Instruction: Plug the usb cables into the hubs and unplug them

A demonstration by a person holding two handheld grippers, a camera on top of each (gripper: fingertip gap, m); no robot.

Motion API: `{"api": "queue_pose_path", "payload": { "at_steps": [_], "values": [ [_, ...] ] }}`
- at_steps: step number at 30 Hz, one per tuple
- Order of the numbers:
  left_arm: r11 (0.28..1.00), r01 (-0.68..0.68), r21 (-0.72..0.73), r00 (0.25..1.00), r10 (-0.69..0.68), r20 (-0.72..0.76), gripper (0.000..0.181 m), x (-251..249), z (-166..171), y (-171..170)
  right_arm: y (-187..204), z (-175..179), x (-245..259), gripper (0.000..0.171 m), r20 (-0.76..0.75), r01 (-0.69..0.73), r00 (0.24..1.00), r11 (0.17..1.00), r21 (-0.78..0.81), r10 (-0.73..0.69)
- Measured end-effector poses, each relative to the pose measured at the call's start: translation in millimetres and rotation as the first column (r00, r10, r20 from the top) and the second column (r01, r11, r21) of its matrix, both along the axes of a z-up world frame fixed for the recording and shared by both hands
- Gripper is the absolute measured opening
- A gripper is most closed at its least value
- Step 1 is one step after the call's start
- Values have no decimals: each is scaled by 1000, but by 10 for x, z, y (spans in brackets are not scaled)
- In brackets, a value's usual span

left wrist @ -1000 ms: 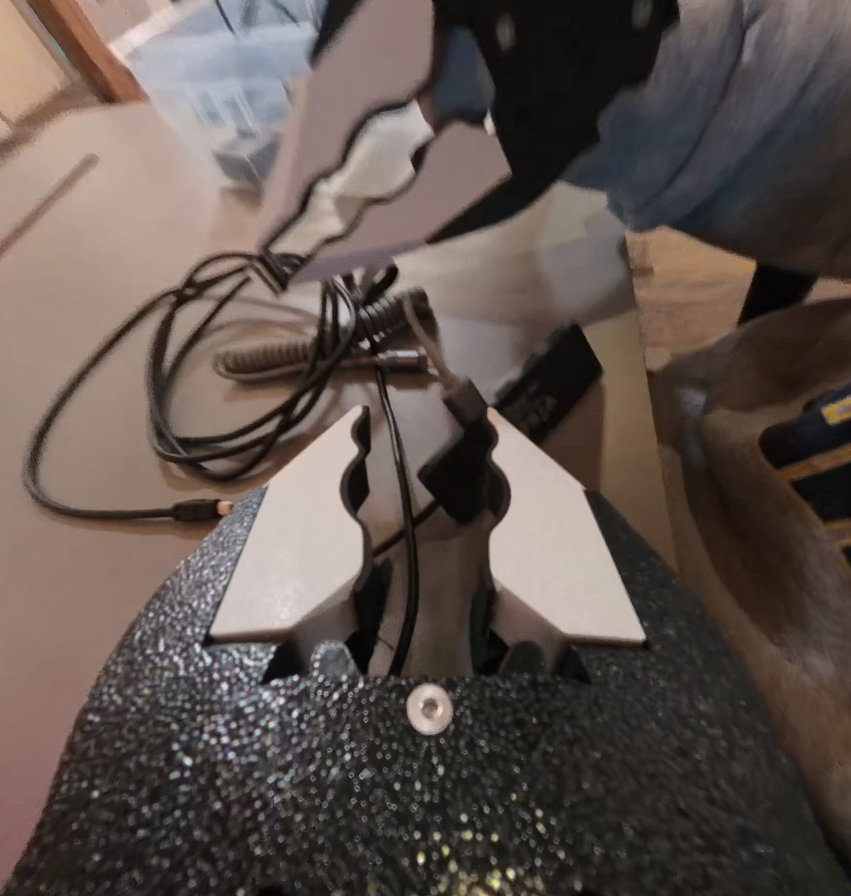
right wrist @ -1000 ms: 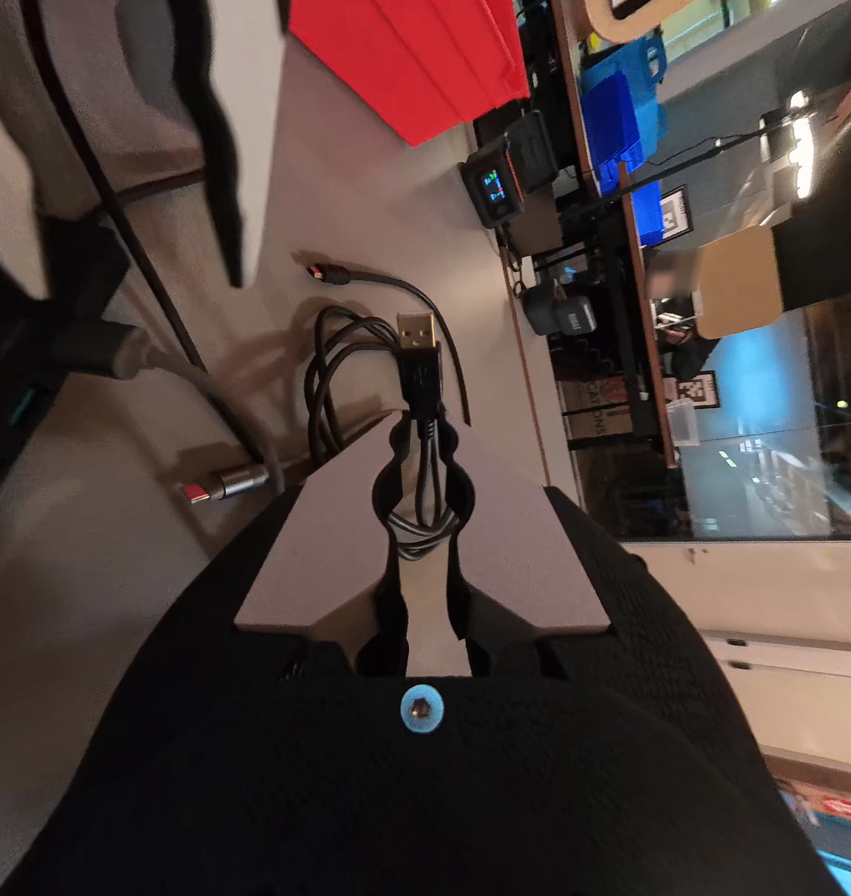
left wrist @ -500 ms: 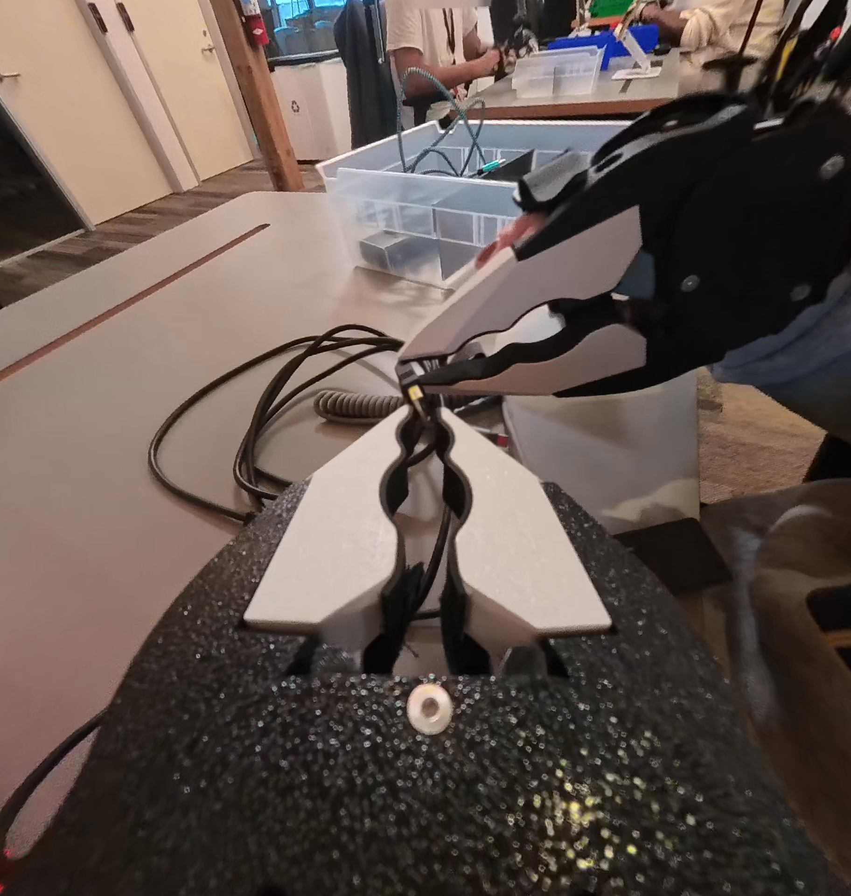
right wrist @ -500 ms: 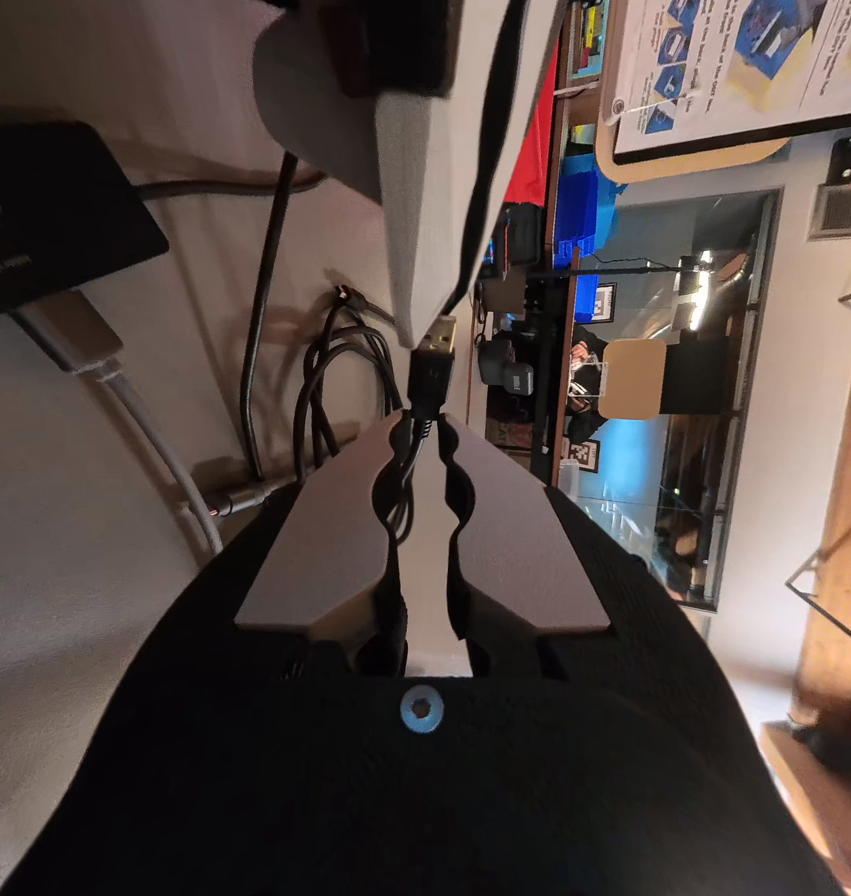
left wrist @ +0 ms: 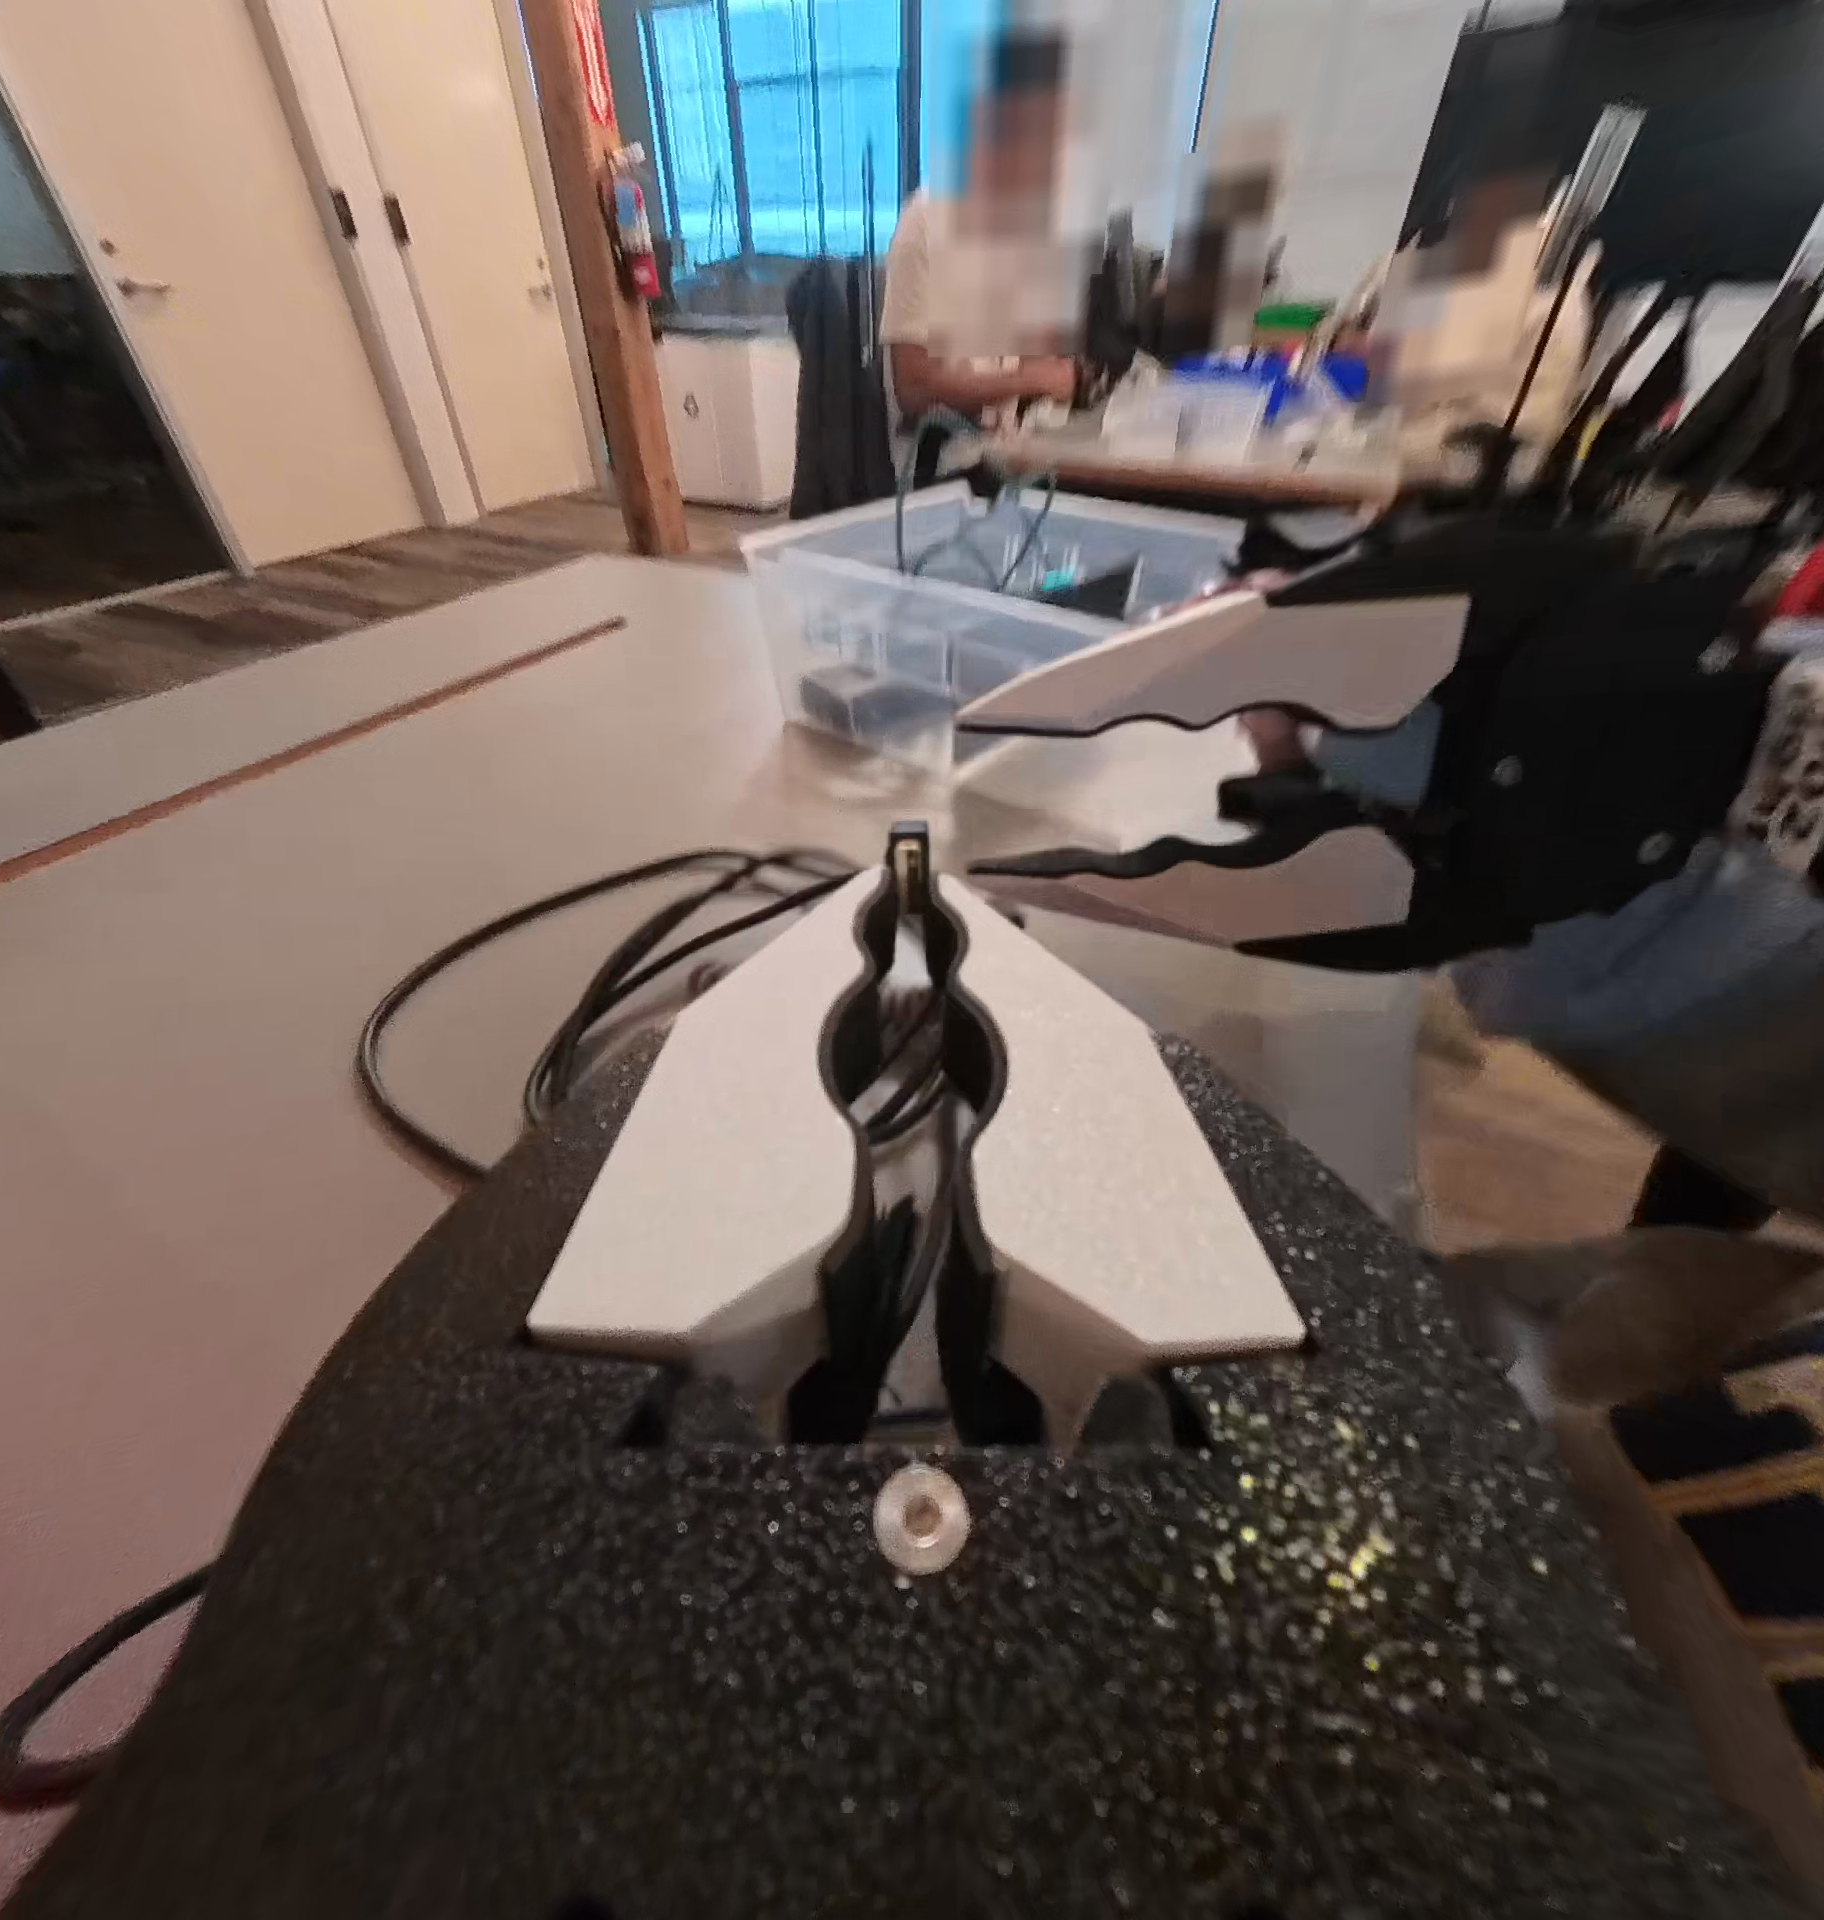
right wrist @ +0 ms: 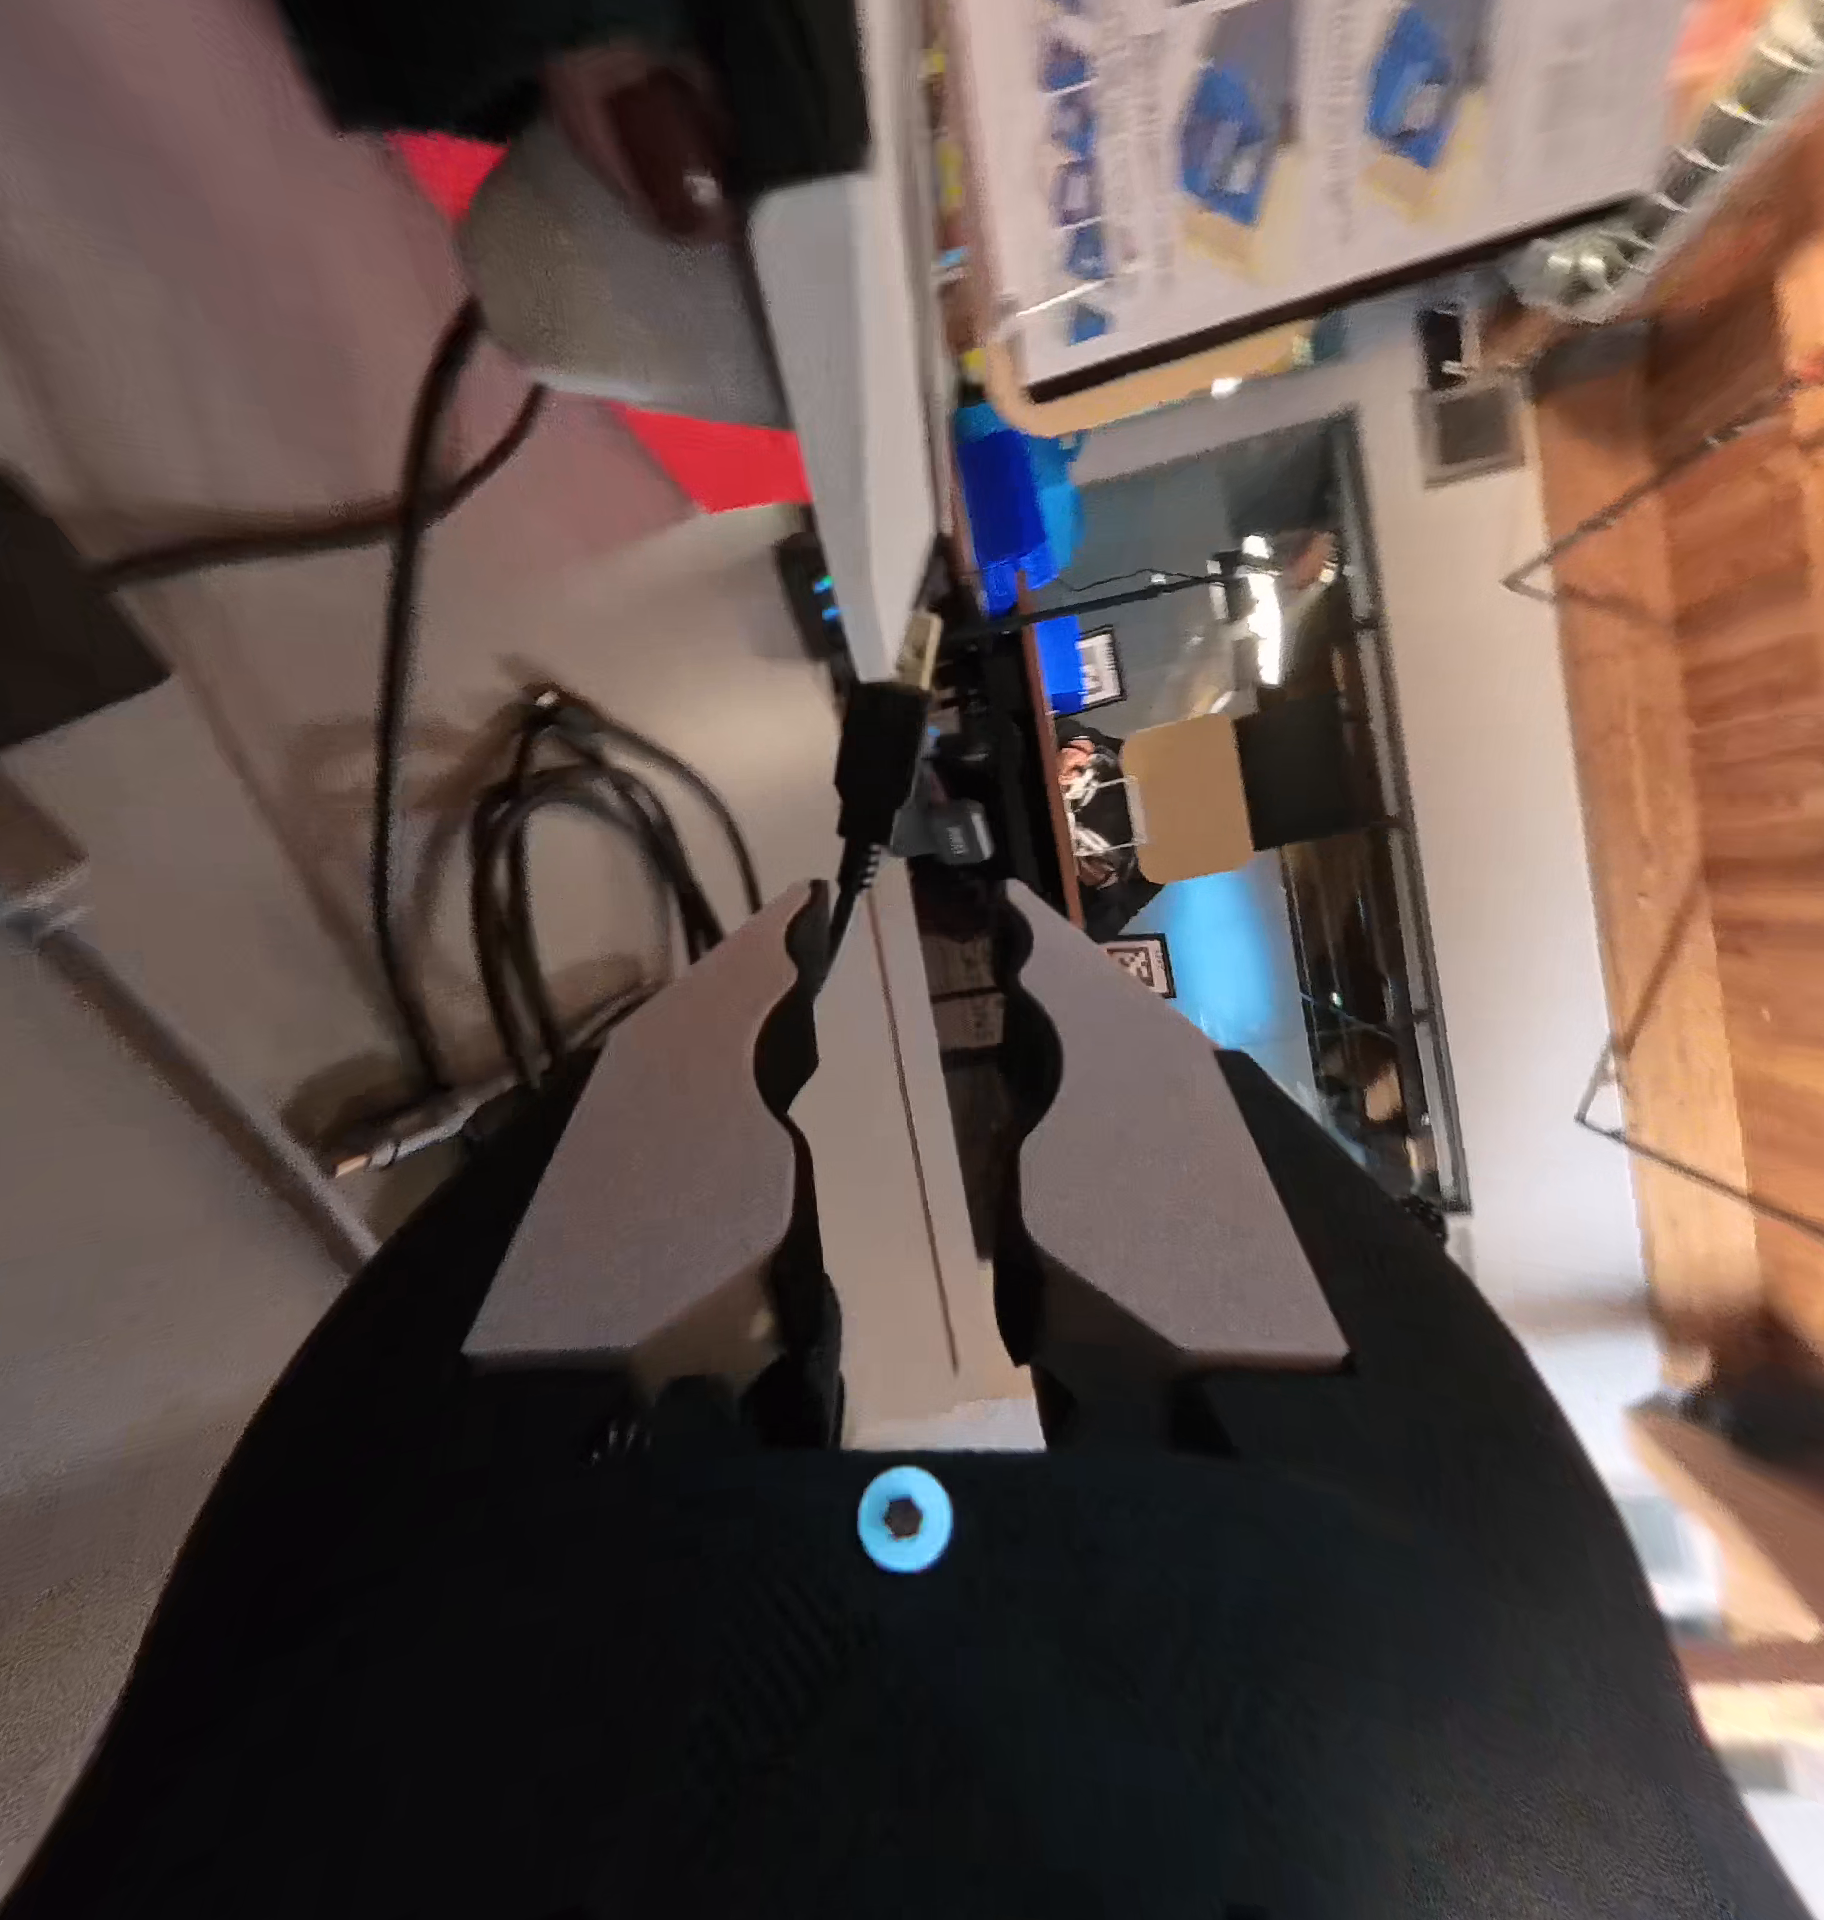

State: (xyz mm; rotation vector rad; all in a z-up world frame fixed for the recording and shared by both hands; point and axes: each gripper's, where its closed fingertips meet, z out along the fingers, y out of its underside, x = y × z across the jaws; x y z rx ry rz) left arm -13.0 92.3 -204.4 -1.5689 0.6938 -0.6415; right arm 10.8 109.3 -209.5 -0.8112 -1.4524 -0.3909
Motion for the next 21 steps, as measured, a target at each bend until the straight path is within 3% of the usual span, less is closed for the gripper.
{"api": "queue_pose_path", "payload": {
  "at_steps": [4,9,11,16,19,21],
  "values": [
    [994,99,-54,945,-77,317,2,0,420,-52,-196,329,150,32,-211,-78,974,996,29,83],
    [912,371,-175,709,-156,687,1,81,687,-51,-278,652,227,35,-197,54,980,912,406,30],
    [863,457,-217,661,-166,732,1,174,651,-54,-309,708,181,32,-164,56,986,873,484,28],
    [759,585,-286,623,-194,758,2,301,554,-118,-339,643,152,17,-15,-23,999,806,591,40],
    [698,635,-333,613,-193,766,2,320,480,-143,-385,561,166,17,57,-79,997,777,624,56],
    [655,670,-348,589,-184,787,2,335,439,-153,-346,495,185,27,101,-85,995,770,633,26]
  ]
}}
